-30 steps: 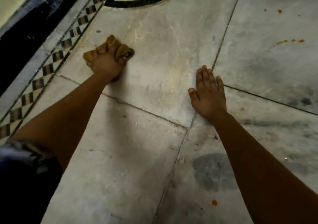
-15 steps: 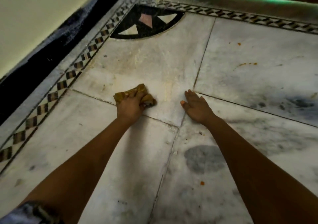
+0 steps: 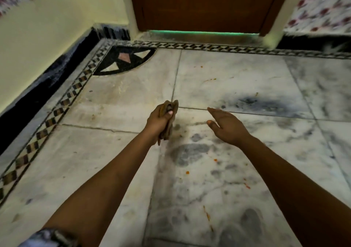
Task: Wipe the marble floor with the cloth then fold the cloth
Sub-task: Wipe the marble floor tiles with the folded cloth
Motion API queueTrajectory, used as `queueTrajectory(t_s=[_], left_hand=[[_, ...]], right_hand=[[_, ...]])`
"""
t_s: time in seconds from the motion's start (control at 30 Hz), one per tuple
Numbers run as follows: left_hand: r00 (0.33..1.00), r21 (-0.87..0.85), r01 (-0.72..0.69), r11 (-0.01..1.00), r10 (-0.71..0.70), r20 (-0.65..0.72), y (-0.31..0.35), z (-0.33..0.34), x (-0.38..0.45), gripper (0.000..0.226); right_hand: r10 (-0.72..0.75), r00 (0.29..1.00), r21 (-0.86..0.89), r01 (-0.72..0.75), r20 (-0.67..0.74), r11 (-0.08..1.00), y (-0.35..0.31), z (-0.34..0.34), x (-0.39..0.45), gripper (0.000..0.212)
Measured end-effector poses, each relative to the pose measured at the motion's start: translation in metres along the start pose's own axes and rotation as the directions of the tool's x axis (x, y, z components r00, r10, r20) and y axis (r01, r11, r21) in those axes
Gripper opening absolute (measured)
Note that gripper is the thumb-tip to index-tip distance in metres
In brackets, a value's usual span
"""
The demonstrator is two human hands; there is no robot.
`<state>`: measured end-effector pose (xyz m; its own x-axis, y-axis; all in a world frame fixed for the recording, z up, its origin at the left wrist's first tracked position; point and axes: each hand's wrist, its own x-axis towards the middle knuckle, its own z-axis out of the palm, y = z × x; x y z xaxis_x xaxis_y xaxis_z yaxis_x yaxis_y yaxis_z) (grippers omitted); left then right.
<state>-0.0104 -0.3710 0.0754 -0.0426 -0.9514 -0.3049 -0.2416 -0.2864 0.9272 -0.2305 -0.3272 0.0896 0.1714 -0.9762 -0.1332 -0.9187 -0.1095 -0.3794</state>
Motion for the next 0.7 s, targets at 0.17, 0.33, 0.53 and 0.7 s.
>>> queueTrajectory(t_s=[0.17, 0.33, 0.53, 0.7], left_hand=[[0.98, -0.289, 0.141, 0.947, -0.093, 0.173, 0.05, 0.063, -0.011, 0.039], [0.935, -0.437, 0.301, 0.847, -0.173, 0.31, 0.09, 0.094, -0.02, 0.038], [0.876, -0.544, 0.423, 0.724, -0.173, 0.451, 0.125, 0.107, -0.005, 0.047], [0.927, -0.581, 0.346, 0.736, -0.172, 0.335, 0.139, 0.116, 0.0, 0.035]], right_hand=[[0.175, 0.984, 0.138, -0.17, -0.025, 0.976, 0.02, -0.034, -0.035, 0.052], [0.167, 0.985, 0.075, -0.171, 0.05, 0.982, 0.026, -0.09, -0.043, 0.051], [0.156, 0.987, 0.361, -0.132, -0.037, 0.923, 0.013, -0.129, -0.032, 0.047], [0.122, 0.989, 0.749, -0.015, -0.088, 0.662, -0.003, -0.111, -0.032, 0.052]])
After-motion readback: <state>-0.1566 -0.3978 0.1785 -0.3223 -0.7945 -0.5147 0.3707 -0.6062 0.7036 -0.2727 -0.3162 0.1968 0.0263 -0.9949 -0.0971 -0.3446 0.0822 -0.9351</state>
